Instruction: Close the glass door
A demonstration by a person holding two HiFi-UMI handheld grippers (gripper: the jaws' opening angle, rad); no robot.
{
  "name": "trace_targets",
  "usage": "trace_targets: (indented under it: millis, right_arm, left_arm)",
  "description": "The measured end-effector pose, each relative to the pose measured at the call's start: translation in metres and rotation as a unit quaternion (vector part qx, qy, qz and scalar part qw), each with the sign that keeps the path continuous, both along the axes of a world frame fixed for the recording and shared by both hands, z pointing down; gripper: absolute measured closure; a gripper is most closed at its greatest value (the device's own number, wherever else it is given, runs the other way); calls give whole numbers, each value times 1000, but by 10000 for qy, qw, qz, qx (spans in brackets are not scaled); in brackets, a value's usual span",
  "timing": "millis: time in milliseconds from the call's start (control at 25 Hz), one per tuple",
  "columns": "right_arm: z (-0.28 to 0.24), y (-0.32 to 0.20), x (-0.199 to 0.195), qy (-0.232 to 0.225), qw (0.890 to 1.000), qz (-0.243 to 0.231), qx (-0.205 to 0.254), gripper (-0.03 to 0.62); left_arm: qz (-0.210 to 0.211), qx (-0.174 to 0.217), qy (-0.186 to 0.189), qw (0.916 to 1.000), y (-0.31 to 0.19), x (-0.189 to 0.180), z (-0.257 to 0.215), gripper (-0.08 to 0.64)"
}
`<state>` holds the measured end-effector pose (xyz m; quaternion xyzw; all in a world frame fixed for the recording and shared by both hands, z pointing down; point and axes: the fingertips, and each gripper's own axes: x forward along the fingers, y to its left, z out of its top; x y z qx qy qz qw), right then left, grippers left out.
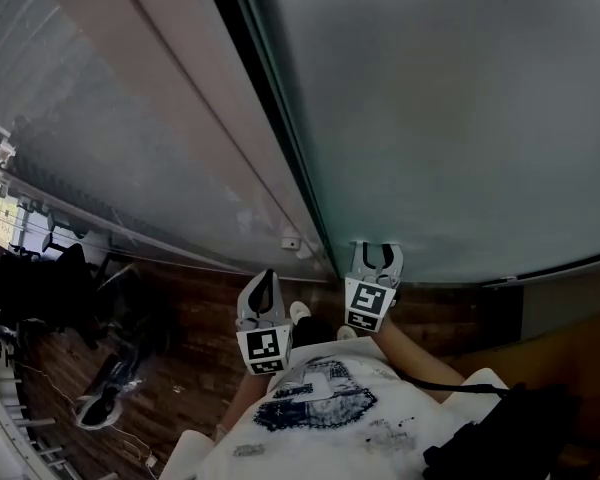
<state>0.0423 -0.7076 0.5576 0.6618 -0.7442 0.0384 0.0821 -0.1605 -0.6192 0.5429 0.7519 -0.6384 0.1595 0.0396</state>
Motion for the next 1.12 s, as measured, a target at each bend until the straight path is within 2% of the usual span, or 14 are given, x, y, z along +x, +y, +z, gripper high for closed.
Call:
trace_targets:
  millis: [720,1120]
  right_arm:
    - [4,0,-1,-1,10000,-29,-10,456]
    - [-3,-4,-5,11,10000,-24,33,456]
  left_arm:
    - [-71,-19,-11,10000,5,-3,3,557]
    - [-134,-134,-90,9998,31,-2,1,558]
